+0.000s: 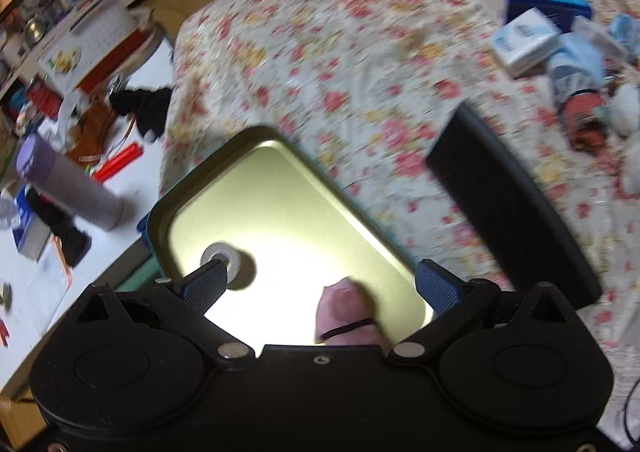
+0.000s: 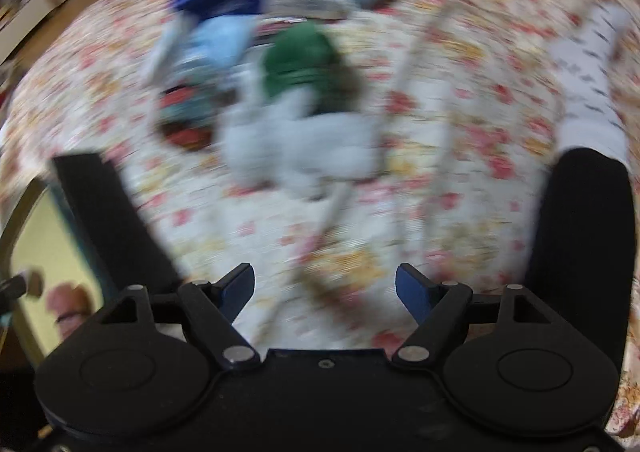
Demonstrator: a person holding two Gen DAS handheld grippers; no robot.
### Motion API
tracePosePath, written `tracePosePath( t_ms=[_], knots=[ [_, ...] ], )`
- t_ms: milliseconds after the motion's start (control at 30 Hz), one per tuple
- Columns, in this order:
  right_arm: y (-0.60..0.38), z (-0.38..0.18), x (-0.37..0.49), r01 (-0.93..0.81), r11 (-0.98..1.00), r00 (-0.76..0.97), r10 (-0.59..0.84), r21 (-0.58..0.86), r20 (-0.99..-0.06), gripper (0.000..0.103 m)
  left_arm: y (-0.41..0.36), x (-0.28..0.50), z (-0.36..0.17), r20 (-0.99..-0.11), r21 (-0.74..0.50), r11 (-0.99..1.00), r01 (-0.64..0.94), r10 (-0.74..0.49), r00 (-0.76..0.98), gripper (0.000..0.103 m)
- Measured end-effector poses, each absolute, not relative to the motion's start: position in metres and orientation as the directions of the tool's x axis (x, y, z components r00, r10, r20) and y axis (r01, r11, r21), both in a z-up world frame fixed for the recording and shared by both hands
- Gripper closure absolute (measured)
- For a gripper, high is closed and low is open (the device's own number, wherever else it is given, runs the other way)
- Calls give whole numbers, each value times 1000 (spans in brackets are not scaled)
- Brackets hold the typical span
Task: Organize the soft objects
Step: 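Move the right tool to the pile and grasp the green-and-white plush toy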
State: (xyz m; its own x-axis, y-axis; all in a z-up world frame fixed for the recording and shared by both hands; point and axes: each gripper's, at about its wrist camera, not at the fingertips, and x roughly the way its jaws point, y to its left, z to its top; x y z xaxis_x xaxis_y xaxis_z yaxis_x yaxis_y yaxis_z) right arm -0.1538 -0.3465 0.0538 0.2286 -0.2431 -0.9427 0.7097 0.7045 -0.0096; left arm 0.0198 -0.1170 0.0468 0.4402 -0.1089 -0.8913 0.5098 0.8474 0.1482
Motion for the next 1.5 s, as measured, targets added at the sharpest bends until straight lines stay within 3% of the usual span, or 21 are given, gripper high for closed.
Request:
tracePosePath(
  t_ms=[367, 867, 933, 1300, 1367, 1400, 1500],
  knots=[
    [-422, 56, -176, 801, 598, 228, -272, 21, -935, 23, -199, -3, 87, -883, 70, 771, 633, -248, 399, 5],
    [-425, 83, -96, 696, 717, 331, -274, 37, -903, 16, -258, 4, 73, -904, 105, 743, 661, -205, 375, 5],
    [-425, 81, -81, 681, 731, 334, -257, 44, -907, 11, -258, 7, 70, -907, 109, 746, 657, -196, 373, 5],
    [-428, 40, -17, 659, 751, 231, -234, -25, -944, 11, -259, 31, 57, -921, 93, 761, 642, -179, 346, 5],
    [-429, 32, -11, 651, 758, 212, -237, -44, -948, 21, -260, 35, 54, -924, 86, 763, 640, -179, 337, 5],
    [-429, 29, -9, 640, 768, 214, -213, -28, -953, 38, -260, 36, 53, -925, 81, 764, 640, -181, 333, 5],
    [-434, 31, -13, 634, 773, 233, -187, 4, -954, 38, -262, 39, 52, -927, 61, 764, 643, -195, 320, 5]
  ],
)
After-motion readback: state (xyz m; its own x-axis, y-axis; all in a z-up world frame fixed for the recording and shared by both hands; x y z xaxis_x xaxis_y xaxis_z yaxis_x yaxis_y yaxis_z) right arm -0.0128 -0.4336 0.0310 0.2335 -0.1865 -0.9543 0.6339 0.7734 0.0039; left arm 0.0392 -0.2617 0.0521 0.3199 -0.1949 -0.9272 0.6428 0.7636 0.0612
